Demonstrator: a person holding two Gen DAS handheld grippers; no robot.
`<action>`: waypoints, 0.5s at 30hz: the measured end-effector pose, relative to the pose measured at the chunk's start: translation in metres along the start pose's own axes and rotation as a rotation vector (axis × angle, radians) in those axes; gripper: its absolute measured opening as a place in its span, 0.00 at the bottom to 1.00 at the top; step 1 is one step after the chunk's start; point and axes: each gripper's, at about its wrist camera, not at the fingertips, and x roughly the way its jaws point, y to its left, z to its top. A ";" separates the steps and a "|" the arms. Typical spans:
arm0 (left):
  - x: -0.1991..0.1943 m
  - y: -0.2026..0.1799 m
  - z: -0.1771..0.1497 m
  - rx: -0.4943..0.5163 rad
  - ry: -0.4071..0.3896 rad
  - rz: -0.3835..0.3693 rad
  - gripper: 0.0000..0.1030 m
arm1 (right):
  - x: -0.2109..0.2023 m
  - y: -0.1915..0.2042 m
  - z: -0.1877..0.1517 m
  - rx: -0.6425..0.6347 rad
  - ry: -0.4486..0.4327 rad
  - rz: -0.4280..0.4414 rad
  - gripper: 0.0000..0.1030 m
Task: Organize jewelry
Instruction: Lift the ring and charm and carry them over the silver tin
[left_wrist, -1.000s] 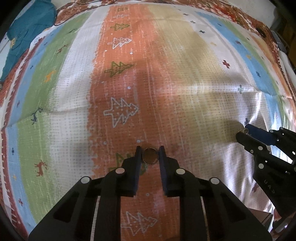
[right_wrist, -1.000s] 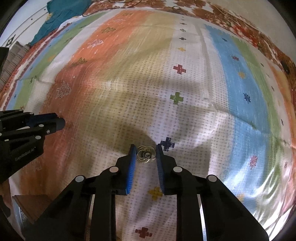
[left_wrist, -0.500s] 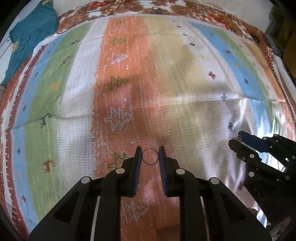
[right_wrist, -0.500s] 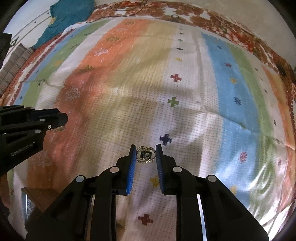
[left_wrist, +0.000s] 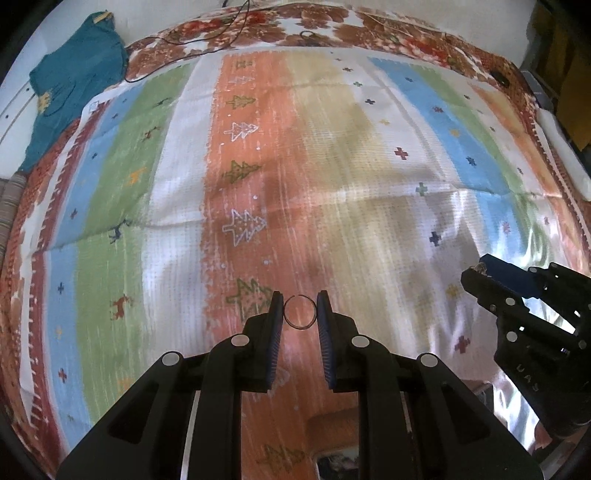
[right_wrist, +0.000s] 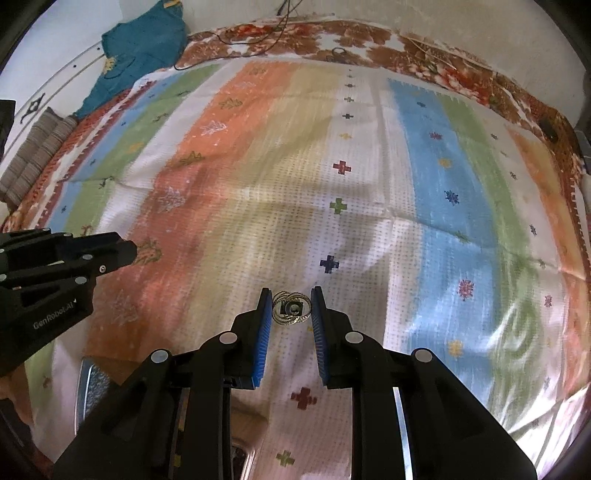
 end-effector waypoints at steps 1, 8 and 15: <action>-0.002 -0.003 -0.002 0.013 -0.001 0.003 0.18 | -0.002 0.001 -0.001 -0.001 -0.003 0.001 0.21; -0.023 -0.012 -0.007 0.030 -0.033 -0.009 0.17 | -0.020 0.004 -0.003 -0.017 -0.033 0.007 0.21; -0.043 -0.017 -0.017 0.044 -0.062 -0.027 0.18 | -0.038 0.004 -0.013 -0.033 -0.062 -0.001 0.21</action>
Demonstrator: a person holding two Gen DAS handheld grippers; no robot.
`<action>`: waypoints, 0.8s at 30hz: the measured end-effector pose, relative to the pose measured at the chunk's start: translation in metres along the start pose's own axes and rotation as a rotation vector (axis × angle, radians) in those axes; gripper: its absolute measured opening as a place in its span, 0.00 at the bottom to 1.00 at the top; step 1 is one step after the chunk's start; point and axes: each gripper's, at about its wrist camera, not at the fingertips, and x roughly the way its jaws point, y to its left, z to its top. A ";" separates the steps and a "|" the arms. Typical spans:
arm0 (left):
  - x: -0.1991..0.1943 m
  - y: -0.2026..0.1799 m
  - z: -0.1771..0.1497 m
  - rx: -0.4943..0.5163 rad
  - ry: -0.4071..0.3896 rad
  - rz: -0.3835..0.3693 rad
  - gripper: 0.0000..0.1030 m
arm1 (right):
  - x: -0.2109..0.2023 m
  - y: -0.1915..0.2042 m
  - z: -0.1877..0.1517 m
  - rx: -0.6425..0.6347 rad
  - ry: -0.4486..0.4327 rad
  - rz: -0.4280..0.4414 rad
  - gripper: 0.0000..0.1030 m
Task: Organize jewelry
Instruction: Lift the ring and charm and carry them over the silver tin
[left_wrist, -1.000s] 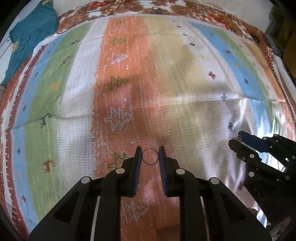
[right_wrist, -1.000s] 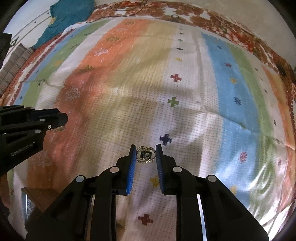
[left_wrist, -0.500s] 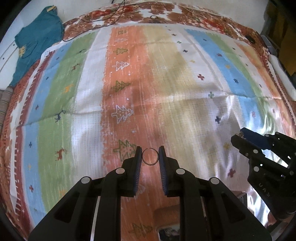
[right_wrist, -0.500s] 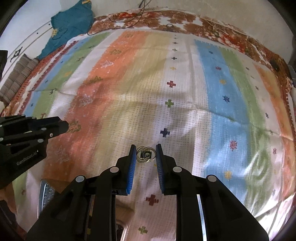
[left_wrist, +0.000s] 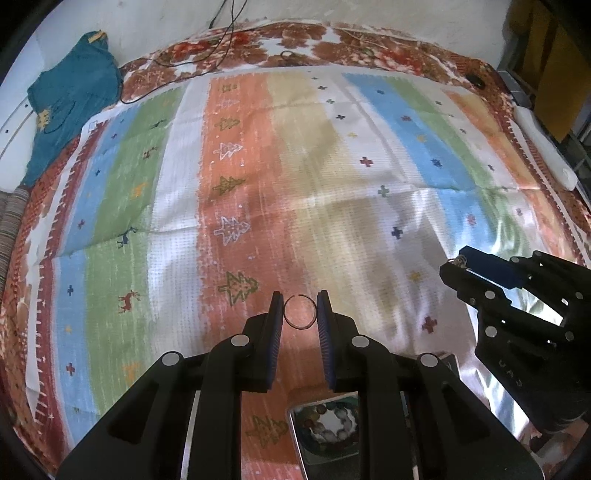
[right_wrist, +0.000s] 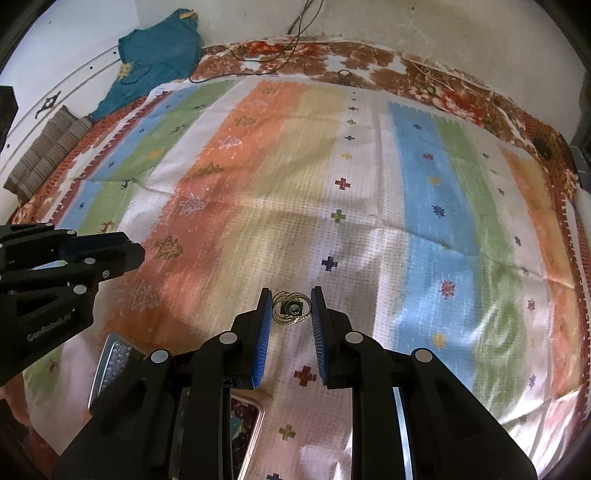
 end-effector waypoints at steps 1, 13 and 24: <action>-0.002 -0.001 -0.001 0.002 -0.003 0.000 0.18 | -0.002 0.000 -0.001 0.002 -0.001 0.000 0.21; -0.033 -0.015 -0.018 0.028 -0.039 -0.043 0.18 | -0.022 0.014 -0.015 -0.017 -0.018 0.019 0.21; -0.048 -0.018 -0.032 0.019 -0.051 -0.066 0.18 | -0.038 0.022 -0.030 -0.028 -0.023 0.046 0.21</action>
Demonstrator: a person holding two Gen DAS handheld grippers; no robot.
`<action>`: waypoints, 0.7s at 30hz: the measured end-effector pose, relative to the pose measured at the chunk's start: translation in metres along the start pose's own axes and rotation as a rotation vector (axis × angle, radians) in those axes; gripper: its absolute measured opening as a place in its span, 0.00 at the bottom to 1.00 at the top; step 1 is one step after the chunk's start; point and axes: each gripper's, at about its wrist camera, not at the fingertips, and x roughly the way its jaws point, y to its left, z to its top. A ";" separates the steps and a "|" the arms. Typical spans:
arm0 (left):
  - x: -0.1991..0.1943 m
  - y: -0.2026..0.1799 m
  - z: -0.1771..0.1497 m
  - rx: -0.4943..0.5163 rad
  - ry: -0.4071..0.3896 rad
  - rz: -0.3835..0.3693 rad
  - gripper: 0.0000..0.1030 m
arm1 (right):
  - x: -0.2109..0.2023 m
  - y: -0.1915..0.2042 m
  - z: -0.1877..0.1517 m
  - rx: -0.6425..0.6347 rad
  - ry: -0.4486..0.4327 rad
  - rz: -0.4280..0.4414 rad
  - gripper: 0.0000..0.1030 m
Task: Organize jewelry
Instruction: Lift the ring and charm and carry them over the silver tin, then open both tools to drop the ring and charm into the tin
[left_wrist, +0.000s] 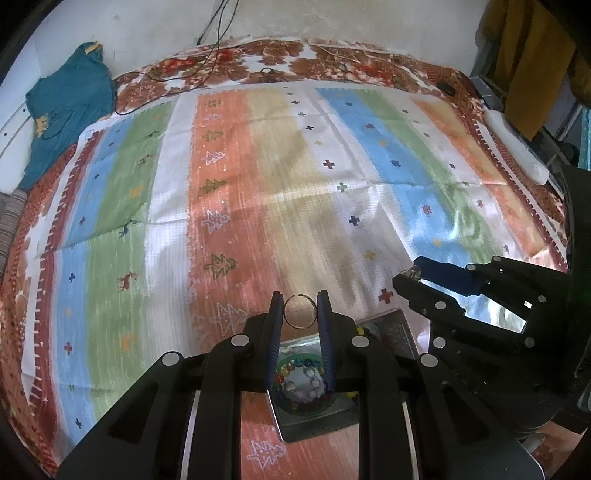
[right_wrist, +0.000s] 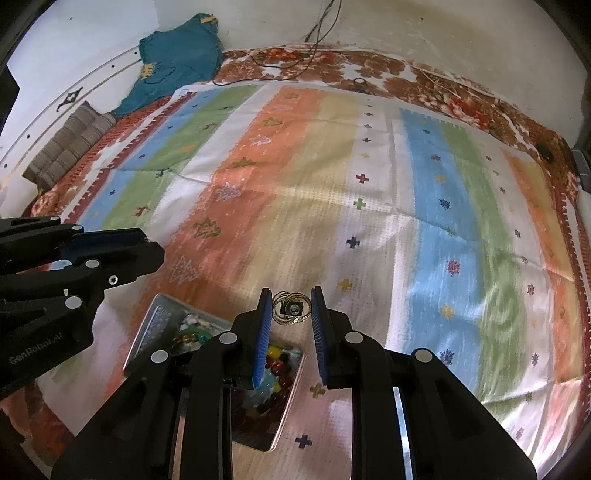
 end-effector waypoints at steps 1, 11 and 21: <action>-0.001 -0.002 -0.002 0.004 0.000 -0.002 0.18 | -0.002 0.001 -0.001 -0.002 -0.001 0.002 0.21; -0.014 -0.008 -0.016 0.016 -0.009 -0.003 0.18 | -0.012 0.012 -0.015 -0.020 0.012 0.043 0.21; -0.026 -0.009 -0.026 0.006 -0.021 -0.023 0.18 | -0.023 0.023 -0.027 -0.040 0.005 0.054 0.21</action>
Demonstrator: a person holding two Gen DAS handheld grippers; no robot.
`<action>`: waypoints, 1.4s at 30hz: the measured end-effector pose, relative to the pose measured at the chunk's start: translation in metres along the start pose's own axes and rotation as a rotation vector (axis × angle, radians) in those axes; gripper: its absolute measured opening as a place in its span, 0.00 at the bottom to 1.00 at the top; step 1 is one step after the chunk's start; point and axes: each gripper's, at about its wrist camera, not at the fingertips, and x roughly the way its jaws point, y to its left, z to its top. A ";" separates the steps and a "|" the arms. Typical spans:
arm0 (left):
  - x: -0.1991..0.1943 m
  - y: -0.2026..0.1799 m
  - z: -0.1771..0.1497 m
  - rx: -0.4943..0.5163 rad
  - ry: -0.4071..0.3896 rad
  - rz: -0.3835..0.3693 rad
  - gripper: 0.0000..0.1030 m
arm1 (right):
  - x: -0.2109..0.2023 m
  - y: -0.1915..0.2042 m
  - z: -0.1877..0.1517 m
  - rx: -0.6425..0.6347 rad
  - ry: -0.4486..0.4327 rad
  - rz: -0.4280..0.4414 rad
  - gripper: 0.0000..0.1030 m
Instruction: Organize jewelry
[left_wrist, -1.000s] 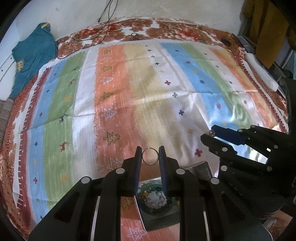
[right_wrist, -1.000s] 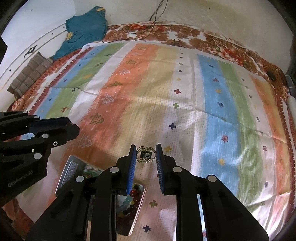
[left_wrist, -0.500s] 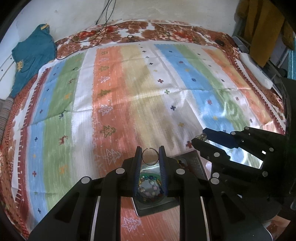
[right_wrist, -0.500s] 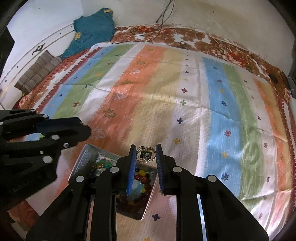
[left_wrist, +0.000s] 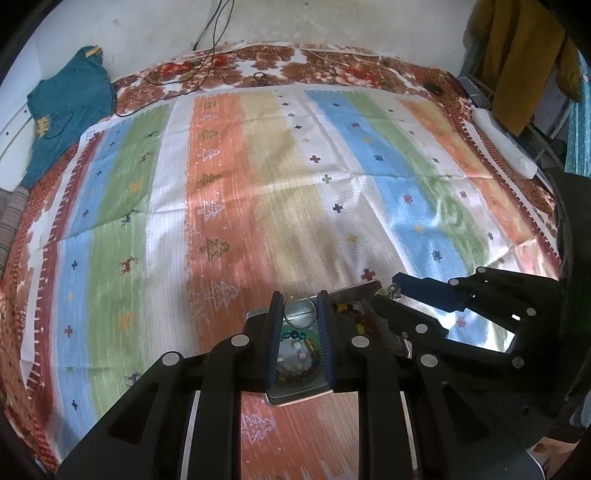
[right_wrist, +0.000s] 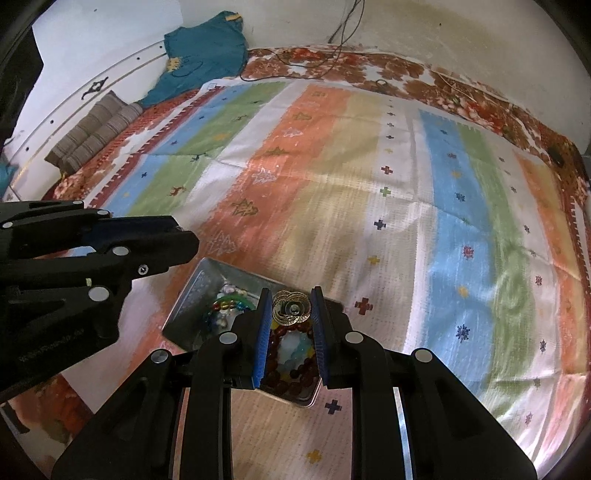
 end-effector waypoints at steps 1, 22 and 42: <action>-0.001 -0.001 -0.001 0.000 -0.001 -0.001 0.18 | 0.000 0.000 -0.001 -0.002 0.001 0.000 0.21; -0.020 0.004 -0.025 -0.040 -0.016 -0.008 0.36 | -0.028 -0.001 -0.022 0.011 -0.043 -0.056 0.45; -0.077 0.000 -0.072 -0.061 -0.149 -0.018 0.63 | -0.082 -0.002 -0.049 0.007 -0.177 -0.077 0.72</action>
